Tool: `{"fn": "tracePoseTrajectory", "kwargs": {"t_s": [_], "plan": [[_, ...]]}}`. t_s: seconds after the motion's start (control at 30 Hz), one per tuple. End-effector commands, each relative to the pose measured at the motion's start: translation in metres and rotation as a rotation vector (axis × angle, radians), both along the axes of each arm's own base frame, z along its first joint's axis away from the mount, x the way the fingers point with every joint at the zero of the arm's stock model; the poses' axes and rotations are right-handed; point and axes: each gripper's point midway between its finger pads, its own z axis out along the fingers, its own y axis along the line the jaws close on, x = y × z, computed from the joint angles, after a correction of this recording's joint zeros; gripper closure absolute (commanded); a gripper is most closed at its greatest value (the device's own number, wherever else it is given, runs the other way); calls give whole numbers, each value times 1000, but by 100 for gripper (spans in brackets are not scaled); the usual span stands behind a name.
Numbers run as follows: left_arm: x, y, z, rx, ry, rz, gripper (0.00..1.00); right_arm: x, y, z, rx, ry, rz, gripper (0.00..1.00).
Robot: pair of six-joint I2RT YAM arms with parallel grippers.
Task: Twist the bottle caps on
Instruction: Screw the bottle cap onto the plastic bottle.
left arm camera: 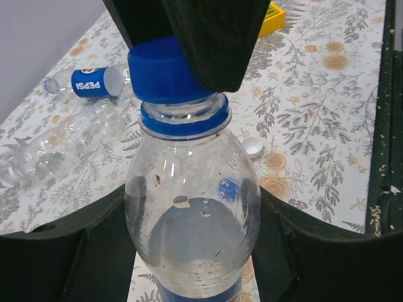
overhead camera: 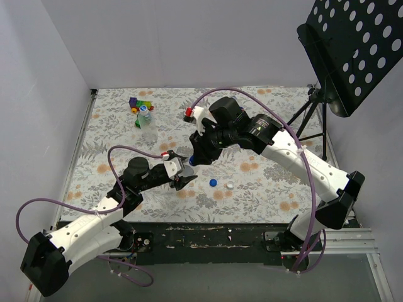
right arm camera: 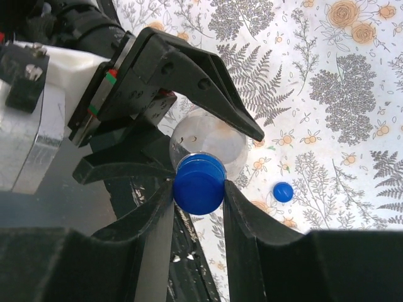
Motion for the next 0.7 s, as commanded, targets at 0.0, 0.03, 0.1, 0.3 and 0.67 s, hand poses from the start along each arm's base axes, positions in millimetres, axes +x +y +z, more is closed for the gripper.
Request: {"fn": "tracePoseTrajectory", "kwargs": {"t_s": [0.0,0.03,0.1,0.3,0.67], "plan": [[16,6,86,-168,-285,101,100,-33,17,-13,4,189,31,80],[17,6,84,-160,-284,107,100,-31,18,-12,9,179,25,80],[19,6,82,-153,-276,115,100,-27,18,-6,22,152,3,80],[24,5,80,-144,-237,129,100,-18,17,-2,6,112,-24,80],[43,9,87,-186,-100,248,100,5,15,-16,-62,58,-170,81]]}}
